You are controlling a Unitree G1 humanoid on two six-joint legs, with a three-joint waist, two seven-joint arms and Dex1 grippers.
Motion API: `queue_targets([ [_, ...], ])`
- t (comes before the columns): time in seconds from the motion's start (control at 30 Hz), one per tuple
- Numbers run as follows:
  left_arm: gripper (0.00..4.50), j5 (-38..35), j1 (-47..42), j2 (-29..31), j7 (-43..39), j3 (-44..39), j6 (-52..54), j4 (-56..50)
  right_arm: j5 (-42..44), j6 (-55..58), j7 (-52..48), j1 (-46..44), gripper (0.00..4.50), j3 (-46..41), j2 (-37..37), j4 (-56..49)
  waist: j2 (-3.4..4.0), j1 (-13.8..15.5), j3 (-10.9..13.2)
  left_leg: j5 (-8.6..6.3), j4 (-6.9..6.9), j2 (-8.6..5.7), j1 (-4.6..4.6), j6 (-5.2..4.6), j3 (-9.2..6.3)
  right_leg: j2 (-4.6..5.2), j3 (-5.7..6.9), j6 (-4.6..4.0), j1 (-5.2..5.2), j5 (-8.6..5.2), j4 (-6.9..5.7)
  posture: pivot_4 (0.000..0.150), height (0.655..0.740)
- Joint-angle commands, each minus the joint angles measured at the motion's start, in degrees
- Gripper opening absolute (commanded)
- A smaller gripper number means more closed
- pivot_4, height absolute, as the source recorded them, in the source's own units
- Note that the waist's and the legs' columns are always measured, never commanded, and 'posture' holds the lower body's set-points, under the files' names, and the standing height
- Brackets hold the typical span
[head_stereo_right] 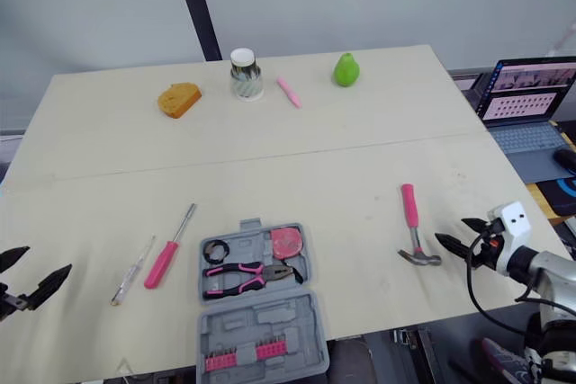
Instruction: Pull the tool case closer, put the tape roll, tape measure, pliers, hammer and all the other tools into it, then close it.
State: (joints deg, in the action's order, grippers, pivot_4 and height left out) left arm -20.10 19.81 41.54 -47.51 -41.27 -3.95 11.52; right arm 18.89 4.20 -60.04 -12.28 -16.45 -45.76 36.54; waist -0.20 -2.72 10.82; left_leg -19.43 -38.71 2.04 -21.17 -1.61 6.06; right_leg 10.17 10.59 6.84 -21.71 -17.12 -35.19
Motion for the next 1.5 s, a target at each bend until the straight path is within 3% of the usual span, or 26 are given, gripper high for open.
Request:
queue_targets([
  [0.03,4.5,-0.1,0.0,0.8,0.6,-0.2,-0.4,-1.5,0.1,-0.8,0.1,-0.5,4.46,-0.9,-0.2,0.0,0.05,0.1,0.0,0.0,-0.1,-0.01,-0.01,-0.01,0.11,0.02,-0.06,0.01,-0.03,0.0,0.01,0.15,0.74],
  [0.4,4.5,0.2,-1.2,0.6,1.2,1.8,-0.4,-1.7,-0.5,-1.7,0.5,-0.5,4.46,-1.0,-0.8,0.5,0.25,1.1,0.2,-0.05,-0.22,-0.18,-0.03,-0.19,0.25,0.21,-0.27,0.18,-0.03,0.1,0.21,0.15,0.74],
  [0.5,4.5,0.3,-1.4,0.4,1.4,2.3,-0.4,-2.0,-0.6,-1.7,0.5,-0.4,4.46,-1.1,-0.9,0.2,0.32,-0.4,0.2,0.73,1.19,-1.55,-0.07,-0.76,-1.85,1.43,1.92,0.6,1.7,0.05,1.03,0.15,0.74],
  [0.57,4.5,0.2,-1.3,0.3,1.5,2.5,-0.4,-2.4,-0.5,-1.4,0.3,-0.1,4.46,-1.3,-1.2,-0.1,0.34,-0.1,0.3,1.52,1.65,-2.43,0.07,-0.64,-3.0,1.93,2.32,1.03,2.03,-0.07,1.17,0.15,0.74],
  [0.6,4.5,0.2,-1.2,0.3,1.5,2.6,-0.4,-2.5,-0.4,-1.4,0.3,0.0,4.46,-1.4,-1.3,-0.1,0.34,0.3,0.3,1.64,1.45,-2.33,-0.04,-0.55,-2.79,1.69,1.64,1.07,1.73,-0.05,1.07,0.15,0.74],
  [0.67,4.5,0.0,-1.0,0.3,1.6,2.6,-0.3,-2.7,-0.5,-1.4,0.2,0.3,4.46,-1.5,-1.5,-0.3,0.35,1.2,0.3,1.65,1.43,-2.31,-0.06,-0.55,-2.73,1.6,1.45,1.08,1.71,-0.04,1.15,0.15,0.74],
  [1.37,4.5,-0.1,-0.4,0.0,2.0,2.8,0.2,-4.3,0.1,-0.7,0.5,0.4,4.46,-2.3,-2.0,-1.1,0.36,2.4,0.3,1.61,1.45,-2.21,-0.06,-0.45,-2.12,1.32,0.24,1.06,1.12,-0.04,0.87,0.15,0.74],
  [1.5,4.5,-1.9,2.3,-0.3,0.9,5.5,6.2,-13.0,3.4,8.1,-2.9,3.8,4.46,1.3,-1.1,-16.5,0.37,2.4,0.3,1.6,1.46,-2.19,-0.09,-0.45,-2.11,1.32,0.19,1.06,1.09,-0.04,0.88,0.15,0.74],
])
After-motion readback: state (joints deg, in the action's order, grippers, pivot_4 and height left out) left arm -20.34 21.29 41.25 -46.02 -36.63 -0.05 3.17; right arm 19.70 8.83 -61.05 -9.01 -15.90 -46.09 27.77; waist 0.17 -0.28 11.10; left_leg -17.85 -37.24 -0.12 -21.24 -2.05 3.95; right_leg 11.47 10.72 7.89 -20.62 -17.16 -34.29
